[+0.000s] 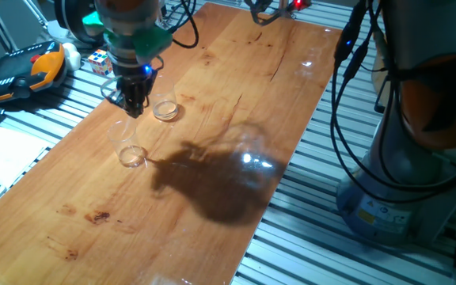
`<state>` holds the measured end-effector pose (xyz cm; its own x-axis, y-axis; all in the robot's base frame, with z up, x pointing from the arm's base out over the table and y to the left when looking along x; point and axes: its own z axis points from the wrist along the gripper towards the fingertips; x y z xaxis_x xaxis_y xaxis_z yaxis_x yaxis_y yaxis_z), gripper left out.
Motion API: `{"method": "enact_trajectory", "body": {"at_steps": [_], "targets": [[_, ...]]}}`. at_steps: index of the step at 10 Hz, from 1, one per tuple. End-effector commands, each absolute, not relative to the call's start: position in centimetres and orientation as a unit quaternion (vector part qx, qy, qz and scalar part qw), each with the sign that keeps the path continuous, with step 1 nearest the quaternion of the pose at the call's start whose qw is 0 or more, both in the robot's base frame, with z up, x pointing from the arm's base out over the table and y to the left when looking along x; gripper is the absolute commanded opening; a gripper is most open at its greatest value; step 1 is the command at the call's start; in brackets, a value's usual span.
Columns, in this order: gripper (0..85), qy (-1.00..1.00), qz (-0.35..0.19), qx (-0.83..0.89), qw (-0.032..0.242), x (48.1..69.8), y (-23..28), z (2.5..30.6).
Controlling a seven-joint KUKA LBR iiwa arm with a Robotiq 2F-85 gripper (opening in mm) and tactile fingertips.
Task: Transfer liquid using a dropper
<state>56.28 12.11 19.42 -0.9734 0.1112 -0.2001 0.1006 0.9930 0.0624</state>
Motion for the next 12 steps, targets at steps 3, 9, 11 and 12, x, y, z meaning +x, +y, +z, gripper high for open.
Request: {"method": "enact_trajectory", "body": {"at_steps": [3,9,11,12], "targets": [[1.0,0.993,0.026,0.059,0.095,55.9,12.03,19.81],[1.0,0.993,0.02,0.076,0.083,55.95,12.05,19.75],[1.0,0.993,0.029,0.082,0.083,55.95,12.05,19.75],[1.0,0.993,0.029,0.084,0.083,55.95,12.05,19.75]]}}
